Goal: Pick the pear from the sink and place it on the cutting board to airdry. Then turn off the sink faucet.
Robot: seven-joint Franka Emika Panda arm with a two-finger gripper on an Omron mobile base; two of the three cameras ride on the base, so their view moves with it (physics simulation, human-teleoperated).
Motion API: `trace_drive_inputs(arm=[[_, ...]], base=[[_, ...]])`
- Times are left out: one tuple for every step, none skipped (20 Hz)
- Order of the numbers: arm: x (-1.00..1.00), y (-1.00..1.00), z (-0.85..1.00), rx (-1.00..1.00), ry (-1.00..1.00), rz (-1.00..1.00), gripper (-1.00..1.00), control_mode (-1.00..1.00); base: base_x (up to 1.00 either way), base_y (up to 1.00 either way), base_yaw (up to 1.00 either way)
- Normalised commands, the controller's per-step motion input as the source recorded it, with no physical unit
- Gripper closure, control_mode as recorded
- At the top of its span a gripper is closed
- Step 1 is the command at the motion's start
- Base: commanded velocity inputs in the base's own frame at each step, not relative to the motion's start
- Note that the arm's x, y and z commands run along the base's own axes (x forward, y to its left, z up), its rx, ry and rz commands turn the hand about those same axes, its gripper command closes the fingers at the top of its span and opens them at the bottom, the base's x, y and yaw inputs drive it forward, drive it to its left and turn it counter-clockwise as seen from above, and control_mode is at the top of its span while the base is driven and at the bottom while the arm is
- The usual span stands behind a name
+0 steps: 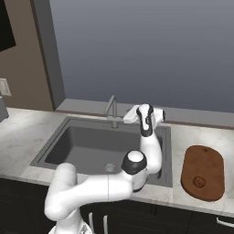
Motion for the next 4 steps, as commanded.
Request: trace_drive_inputs(arm=[[0.05,1.0,0.31,-0.18,0.0,0.03,-1.0,-1.0],[0.04,1.0,0.31,-0.2,0.0,0.02,-1.0,-1.0],[0.02,1.0,0.32,-0.22,0.0,0.0,-1.0,-1.0],[0.01,1.0,0.31,-0.24,0.0,0.0,-1.0,-1.0]], base=[[0.0,0.0,0.0],[0.0,0.0,0.0],[0.0,0.0,0.0],[0.0,0.0,0.0]])
